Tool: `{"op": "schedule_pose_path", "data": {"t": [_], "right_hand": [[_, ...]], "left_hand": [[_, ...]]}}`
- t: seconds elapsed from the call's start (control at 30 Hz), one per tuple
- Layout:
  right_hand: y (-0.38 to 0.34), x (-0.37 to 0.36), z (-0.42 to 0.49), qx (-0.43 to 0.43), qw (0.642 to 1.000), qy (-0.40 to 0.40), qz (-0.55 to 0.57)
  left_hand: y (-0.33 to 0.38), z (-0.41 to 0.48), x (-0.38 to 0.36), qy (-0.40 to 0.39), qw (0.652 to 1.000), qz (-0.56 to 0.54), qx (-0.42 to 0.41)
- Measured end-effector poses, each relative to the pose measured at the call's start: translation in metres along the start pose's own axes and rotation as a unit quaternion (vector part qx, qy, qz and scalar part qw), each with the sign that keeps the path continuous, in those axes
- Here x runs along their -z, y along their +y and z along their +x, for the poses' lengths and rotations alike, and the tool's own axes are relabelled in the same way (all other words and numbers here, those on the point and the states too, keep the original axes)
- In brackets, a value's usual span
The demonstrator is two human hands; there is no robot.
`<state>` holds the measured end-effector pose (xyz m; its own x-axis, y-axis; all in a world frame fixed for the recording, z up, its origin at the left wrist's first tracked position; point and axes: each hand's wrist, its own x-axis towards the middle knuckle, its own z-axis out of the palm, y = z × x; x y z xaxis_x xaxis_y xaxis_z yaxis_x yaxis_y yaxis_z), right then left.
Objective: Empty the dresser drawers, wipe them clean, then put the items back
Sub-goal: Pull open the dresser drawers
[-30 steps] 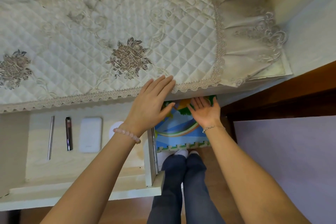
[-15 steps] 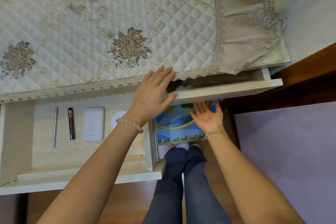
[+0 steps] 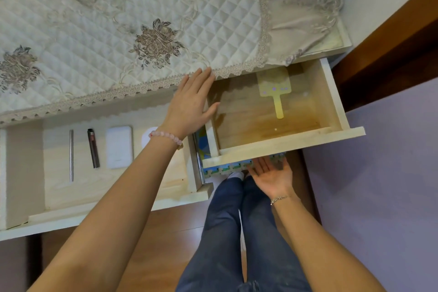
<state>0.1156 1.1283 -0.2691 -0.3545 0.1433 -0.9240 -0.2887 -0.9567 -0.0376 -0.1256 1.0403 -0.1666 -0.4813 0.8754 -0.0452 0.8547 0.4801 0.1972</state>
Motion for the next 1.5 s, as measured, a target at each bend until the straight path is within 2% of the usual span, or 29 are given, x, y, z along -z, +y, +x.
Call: {"op": "schedule_pose_path", "data": {"t": [0.3,0.53,0.7,0.8,0.9,1.03,1.1,1.2,1.27,1.33,1.5], "right_hand": [[0.008,0.043,-0.026,-0.012,0.999,0.031,0.001],[0.008,0.064,-0.054,-0.017,0.999,0.005,-0.029],[0.000,0.068,-0.076,-0.008,0.993,-0.031,-0.116],[-0.009,0.065,-0.096,0.020,0.968,-0.062,-0.243],[-0.023,0.057,-0.124,0.109,0.897,-0.098,-0.416],[-0.049,0.038,-0.161,0.285,0.764,-0.154,-0.557],[-0.065,0.031,-0.170,0.357,0.661,-0.153,-0.642],[-0.084,0.025,-0.182,0.452,0.485,-0.146,-0.734],[-0.091,0.022,-0.189,0.495,0.400,-0.149,-0.756],[-0.095,0.021,-0.193,0.522,0.356,-0.152,-0.760],[-0.096,0.022,-0.203,0.543,0.314,-0.149,-0.764]], "left_hand": [[0.005,0.000,0.003,-0.012,1.000,-0.001,0.012],[0.017,-0.008,0.007,0.000,0.999,-0.024,0.024],[0.040,-0.029,0.009,0.015,0.998,-0.050,0.023],[0.058,-0.047,0.010,0.030,0.998,-0.055,0.027],[0.080,-0.067,0.012,0.052,0.997,-0.049,0.038],[0.114,-0.094,0.016,0.087,0.993,-0.049,0.061],[0.131,-0.106,0.017,0.095,0.992,-0.050,0.069],[0.153,-0.124,0.019,0.105,0.990,-0.047,0.079],[0.164,-0.136,0.021,0.111,0.989,-0.044,0.086],[0.172,-0.145,0.023,0.118,0.988,-0.038,0.090],[0.186,-0.160,0.027,0.136,0.986,-0.023,0.098]]}}
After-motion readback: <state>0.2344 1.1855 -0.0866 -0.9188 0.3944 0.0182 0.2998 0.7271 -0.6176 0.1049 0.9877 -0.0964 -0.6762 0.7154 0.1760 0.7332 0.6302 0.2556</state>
